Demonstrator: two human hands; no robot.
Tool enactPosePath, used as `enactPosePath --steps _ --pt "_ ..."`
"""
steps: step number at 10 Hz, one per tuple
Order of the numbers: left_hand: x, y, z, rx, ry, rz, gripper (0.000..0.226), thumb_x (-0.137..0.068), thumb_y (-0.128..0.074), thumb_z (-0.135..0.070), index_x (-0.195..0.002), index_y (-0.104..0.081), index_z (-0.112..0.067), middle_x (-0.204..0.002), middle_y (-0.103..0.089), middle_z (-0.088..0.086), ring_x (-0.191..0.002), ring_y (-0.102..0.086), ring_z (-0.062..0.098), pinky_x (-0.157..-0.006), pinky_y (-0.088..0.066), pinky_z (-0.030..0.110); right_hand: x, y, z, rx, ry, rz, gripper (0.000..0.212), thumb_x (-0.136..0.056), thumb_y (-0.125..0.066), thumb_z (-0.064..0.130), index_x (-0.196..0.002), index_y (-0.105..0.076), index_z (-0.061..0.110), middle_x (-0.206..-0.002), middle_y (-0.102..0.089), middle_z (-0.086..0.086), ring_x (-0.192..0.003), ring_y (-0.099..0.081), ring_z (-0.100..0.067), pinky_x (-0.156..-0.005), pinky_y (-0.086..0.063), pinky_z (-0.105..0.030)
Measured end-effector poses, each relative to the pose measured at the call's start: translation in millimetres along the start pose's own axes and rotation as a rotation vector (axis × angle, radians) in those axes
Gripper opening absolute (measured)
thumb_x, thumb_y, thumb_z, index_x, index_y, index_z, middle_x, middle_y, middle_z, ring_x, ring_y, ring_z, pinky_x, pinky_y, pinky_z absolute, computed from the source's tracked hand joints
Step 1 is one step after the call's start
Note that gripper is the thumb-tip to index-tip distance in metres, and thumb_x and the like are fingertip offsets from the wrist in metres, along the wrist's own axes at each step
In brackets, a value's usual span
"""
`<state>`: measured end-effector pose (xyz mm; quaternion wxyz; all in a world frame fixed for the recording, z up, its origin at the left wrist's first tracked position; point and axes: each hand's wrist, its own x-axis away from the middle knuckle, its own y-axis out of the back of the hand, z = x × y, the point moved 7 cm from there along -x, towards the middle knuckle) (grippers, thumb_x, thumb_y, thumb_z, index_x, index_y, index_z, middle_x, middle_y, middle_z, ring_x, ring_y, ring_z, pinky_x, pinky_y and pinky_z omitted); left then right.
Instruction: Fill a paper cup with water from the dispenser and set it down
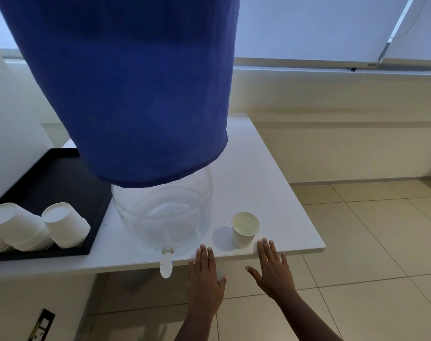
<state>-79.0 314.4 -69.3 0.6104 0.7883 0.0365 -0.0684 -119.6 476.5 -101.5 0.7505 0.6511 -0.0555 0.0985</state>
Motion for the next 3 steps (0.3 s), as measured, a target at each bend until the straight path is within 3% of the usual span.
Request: enactPosePath --steps 1,2,3 --pt "4.2 17.5 -3.9 -0.009 -0.028 -0.023 0.081 -0.038 -0.091 -0.043 -0.102 -0.069 0.001 -0.108 -0.072 0.016 -0.097 -0.07 0.03 -0.104 -0.039 0.028 12.2 8.5 3.4 -0.027 0.003 -0.018 0.131 -0.03 0.042 0.076 -0.139 0.011 0.011 -0.155 0.008 -0.01 -0.143 0.007 -0.028 -0.118 -0.005 -0.046" --pt "8.9 51.3 -4.0 0.0 -0.065 -0.122 0.075 -0.05 -0.086 -0.046 -0.109 -0.067 -0.003 -0.115 -0.069 0.015 -0.103 -0.068 0.028 -0.093 -0.05 0.031 33.8 27.8 6.3 -0.04 0.033 -0.053 0.127 -0.034 0.039 0.078 -0.14 0.009 0.014 -0.155 0.008 -0.008 -0.141 0.014 -0.025 -0.118 -0.003 -0.043" --pt "11.2 85.8 -3.9 0.043 -0.101 -0.264 0.059 -0.076 -0.064 -0.05 -0.116 -0.063 -0.006 -0.122 -0.065 0.015 -0.109 -0.064 0.029 -0.1 -0.043 0.022 51.7 55.6 9.4 -0.039 0.034 -0.105 0.127 -0.036 0.037 0.079 -0.141 0.004 0.016 -0.155 0.007 -0.006 -0.135 0.021 -0.022 -0.118 -0.003 -0.04"
